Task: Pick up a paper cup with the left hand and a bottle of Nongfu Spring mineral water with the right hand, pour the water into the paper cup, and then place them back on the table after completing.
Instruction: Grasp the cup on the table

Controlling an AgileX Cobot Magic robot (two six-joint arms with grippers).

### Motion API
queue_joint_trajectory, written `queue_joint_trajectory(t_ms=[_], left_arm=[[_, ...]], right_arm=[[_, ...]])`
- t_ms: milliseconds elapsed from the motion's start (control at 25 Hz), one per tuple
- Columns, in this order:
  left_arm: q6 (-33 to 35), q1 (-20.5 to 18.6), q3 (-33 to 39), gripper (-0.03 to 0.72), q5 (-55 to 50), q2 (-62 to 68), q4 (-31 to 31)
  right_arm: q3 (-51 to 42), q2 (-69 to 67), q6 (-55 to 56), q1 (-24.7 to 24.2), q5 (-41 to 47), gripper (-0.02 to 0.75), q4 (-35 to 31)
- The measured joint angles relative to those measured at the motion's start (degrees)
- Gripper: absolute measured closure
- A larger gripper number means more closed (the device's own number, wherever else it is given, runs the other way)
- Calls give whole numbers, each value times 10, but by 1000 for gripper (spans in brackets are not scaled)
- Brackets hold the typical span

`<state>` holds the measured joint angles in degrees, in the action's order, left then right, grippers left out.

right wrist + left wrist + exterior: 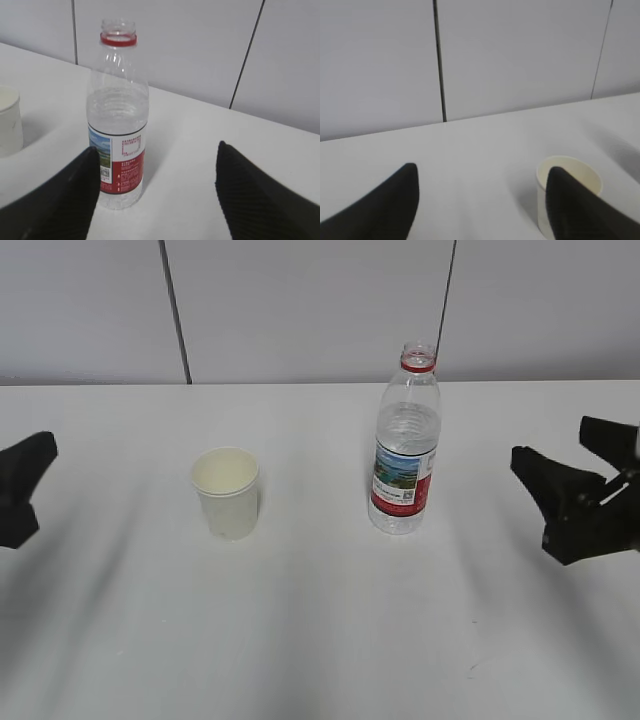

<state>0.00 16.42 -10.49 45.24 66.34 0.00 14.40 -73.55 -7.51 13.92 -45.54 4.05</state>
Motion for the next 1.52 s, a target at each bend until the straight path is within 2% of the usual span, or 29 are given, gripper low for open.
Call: queue_joint_trajectory(t_ms=[240, 440, 720, 1120, 1520], left_arm=[[-8, 1, 0, 198, 162, 155, 47], [-11, 1, -1, 198, 195, 249, 69], [-11, 1, -4, 198, 199, 312, 84], [-12, 1, -13, 198, 203, 335, 91], [-12, 1, -76, 194, 203, 400, 153]], right_arm=[[-3, -106, 0, 0, -94, 204, 0], [-3, -195, 0, 0, -186, 204, 0], [1, -279, 0, 0, -193, 204, 31], [28, -285, 0, 0, -198, 204, 50], [33, -285, 1, 0, -199, 204, 54]])
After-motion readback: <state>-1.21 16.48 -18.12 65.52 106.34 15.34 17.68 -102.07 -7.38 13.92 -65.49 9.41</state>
